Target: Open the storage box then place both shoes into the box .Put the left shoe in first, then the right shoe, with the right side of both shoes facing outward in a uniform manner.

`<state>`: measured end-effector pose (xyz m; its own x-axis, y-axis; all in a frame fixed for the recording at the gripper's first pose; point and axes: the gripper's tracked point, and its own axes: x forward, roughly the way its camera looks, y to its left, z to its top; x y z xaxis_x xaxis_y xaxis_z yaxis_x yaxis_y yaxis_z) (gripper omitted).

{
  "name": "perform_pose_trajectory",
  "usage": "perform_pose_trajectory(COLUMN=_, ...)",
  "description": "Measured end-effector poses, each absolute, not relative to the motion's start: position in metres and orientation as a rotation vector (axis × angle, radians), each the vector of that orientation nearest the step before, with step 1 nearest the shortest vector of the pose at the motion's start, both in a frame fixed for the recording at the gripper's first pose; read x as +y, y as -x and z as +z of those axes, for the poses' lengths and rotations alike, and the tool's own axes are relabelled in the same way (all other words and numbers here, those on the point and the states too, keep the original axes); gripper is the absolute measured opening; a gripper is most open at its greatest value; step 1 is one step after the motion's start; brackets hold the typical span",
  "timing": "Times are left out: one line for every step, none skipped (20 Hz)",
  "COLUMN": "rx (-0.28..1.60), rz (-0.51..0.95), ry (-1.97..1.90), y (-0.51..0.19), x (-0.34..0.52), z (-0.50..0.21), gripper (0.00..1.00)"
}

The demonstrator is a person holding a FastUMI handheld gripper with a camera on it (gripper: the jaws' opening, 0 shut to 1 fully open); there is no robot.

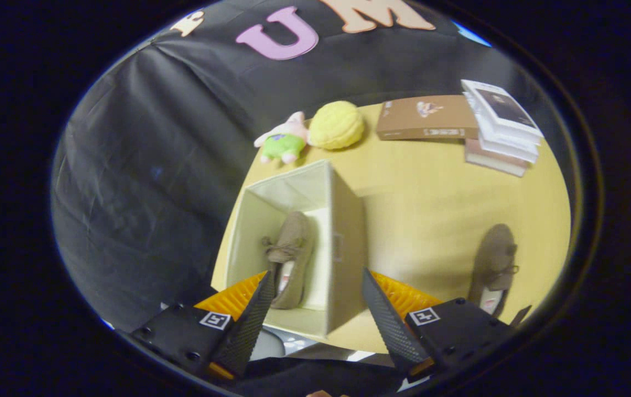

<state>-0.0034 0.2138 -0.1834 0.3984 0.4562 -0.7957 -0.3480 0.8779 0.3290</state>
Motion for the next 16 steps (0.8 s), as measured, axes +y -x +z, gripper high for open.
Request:
perform_pose_trajectory(rx=1.03, rz=0.477, ry=-0.122, y=0.002, x=0.193, z=-0.177, gripper=1.0)
perform_pose_trajectory(rx=1.016, rz=0.446, ry=-0.123, y=-0.004, x=0.171, z=-0.172, gripper=1.0)
perform_pose_trajectory(rx=1.008, rz=0.409, ry=-0.118, y=-0.01, x=0.151, z=-0.173, gripper=1.0)
perform_pose_trajectory(rx=0.999, rz=0.374, ry=-0.113, y=-0.013, x=0.123, z=-0.173, gripper=1.0)
perform_pose_trajectory(rx=0.994, rz=0.344, ry=-0.105, y=-0.017, x=0.102, z=-0.175, gripper=1.0)
perform_pose_trajectory(rx=0.995, rz=0.312, ry=-0.093, y=-0.02, x=0.085, z=-0.174, gripper=1.0)
perform_pose_trajectory(rx=0.993, rz=0.284, ry=-0.071, y=-0.021, x=0.063, z=-0.178, gripper=1.0)
perform_pose_trajectory(rx=1.0, rz=0.265, ry=-0.05, y=-0.023, x=0.045, z=-0.184, gripper=1.0)
perform_pose_trajectory(rx=1.012, rz=0.243, ry=-0.036, y=-0.024, x=0.027, z=-0.191, gripper=0.99)
perform_pose_trajectory(rx=1.027, rz=0.228, ry=-0.033, y=-0.026, x=0.011, z=-0.199, gripper=0.99)
perform_pose_trajectory(rx=1.047, rz=0.221, ry=-0.035, y=-0.023, x=0.0, z=-0.206, gripper=0.99)
perform_pose_trajectory(rx=1.07, rz=0.212, ry=-0.035, y=-0.021, x=-0.01, z=-0.215, gripper=0.99)
perform_pose_trajectory(rx=1.091, rz=0.205, ry=-0.028, y=-0.021, x=-0.021, z=-0.228, gripper=0.99)
perform_pose_trajectory(rx=1.116, rz=0.203, ry=-0.019, y=-0.018, x=-0.029, z=-0.239, gripper=1.0)
perform_pose_trajectory(rx=1.14, rz=0.2, ry=-0.012, y=-0.019, x=-0.036, z=-0.249, gripper=1.0)
perform_pose_trajectory(rx=1.166, rz=0.201, ry=-0.011, y=-0.017, x=-0.041, z=-0.26, gripper=0.99)
